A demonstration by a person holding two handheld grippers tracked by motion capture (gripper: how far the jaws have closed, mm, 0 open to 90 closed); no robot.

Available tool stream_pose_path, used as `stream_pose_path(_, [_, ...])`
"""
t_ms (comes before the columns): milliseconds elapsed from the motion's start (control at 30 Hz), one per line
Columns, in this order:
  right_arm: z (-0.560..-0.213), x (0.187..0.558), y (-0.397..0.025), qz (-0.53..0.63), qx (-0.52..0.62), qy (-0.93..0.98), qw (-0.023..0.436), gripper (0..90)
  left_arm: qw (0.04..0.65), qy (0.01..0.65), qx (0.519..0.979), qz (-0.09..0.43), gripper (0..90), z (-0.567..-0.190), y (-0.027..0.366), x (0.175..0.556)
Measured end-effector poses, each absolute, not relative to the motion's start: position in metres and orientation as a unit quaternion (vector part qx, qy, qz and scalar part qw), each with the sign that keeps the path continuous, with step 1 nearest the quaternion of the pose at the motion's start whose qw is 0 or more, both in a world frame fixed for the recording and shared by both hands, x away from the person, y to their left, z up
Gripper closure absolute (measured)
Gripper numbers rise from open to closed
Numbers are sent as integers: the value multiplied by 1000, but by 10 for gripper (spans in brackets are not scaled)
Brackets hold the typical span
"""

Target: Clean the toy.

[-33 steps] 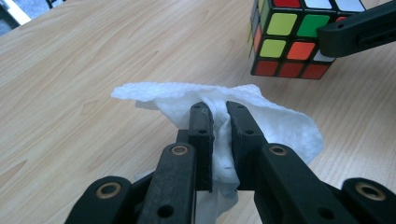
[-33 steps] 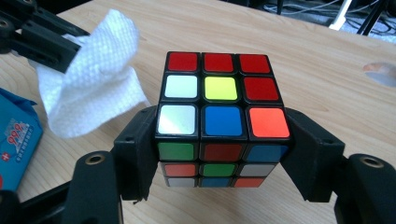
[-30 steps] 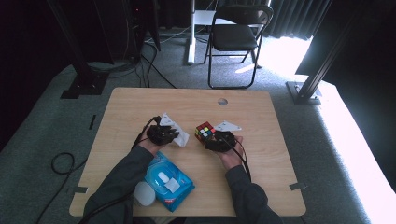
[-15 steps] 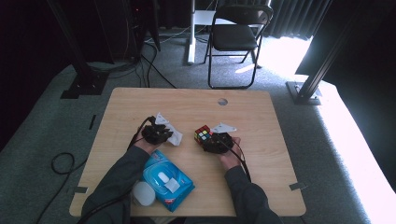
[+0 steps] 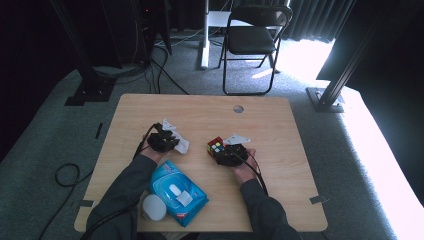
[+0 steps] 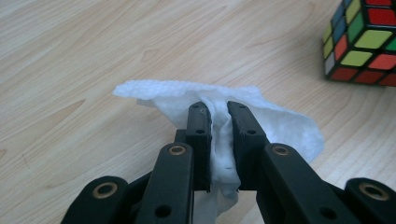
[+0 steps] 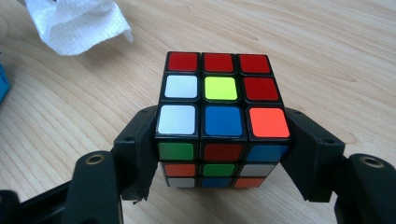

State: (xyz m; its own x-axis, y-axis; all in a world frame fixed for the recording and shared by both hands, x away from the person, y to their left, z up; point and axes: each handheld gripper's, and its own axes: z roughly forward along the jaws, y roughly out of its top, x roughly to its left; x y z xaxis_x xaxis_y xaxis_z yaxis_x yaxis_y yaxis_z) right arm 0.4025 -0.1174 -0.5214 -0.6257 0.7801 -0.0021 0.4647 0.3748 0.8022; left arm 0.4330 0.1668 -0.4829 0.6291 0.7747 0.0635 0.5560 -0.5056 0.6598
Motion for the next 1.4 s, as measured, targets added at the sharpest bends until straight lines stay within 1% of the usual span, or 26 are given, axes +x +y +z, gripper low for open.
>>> stream_pose_path(100, [-523, 402, -118, 401, 383, 809, 194, 341, 302, 396, 848, 180, 781, -485, 168, 434])
stream_pose_path(267, [-524, 402, -118, 402, 378, 811, 195, 341, 296, 398, 849, 183, 778, -487, 169, 434])
stream_pose_path(333, [-524, 402, -118, 402, 374, 813, 194, 341, 294, 399, 849, 184, 758, -487, 168, 434])
stream_pose_path(367, [-524, 401, -118, 401, 372, 814, 195, 340, 293, 399, 849, 186, 743, -488, 168, 434])
stream_pose_path(533, [-525, 401, -119, 400, 369, 816, 196, 333, 289, 404, 847, 186, 604, -489, 168, 434])
stream_pose_path(600, [-525, 401, -119, 399, 371, 814, 199, 289, 296, 410, 843, 184, 543, -488, 169, 434])
stream_pose_path(700, [-521, 401, -121, 407, 372, 810, 198, 243, 305, 414, 838, 184, 482, -488, 171, 433])
stream_pose_path(833, [-516, 399, -123, 421, 369, 804, 198, 223, 313, 416, 834, 186, 447, -486, 173, 433])
stream_pose_path(933, [-512, 398, -125, 433, 366, 799, 199, 228, 317, 417, 831, 185, 444, -485, 174, 433])
stream_pose_path(1067, [-506, 397, -129, 456, 367, 787, 195, 281, 324, 421, 825, 191, 462, -483, 175, 432])
stream_pose_path(1133, [-504, 396, -132, 461, 368, 782, 201, 313, 326, 423, 824, 192, 496, -483, 177, 432])
stream_pose_path(1333, [-500, 395, -141, 471, 381, 763, 226, 475, 323, 426, 822, 197, 633, -483, 179, 431])
stream_pose_path(1400, [-499, 395, -144, 475, 393, 753, 232, 563, 326, 430, 819, 197, 675, -482, 180, 431])
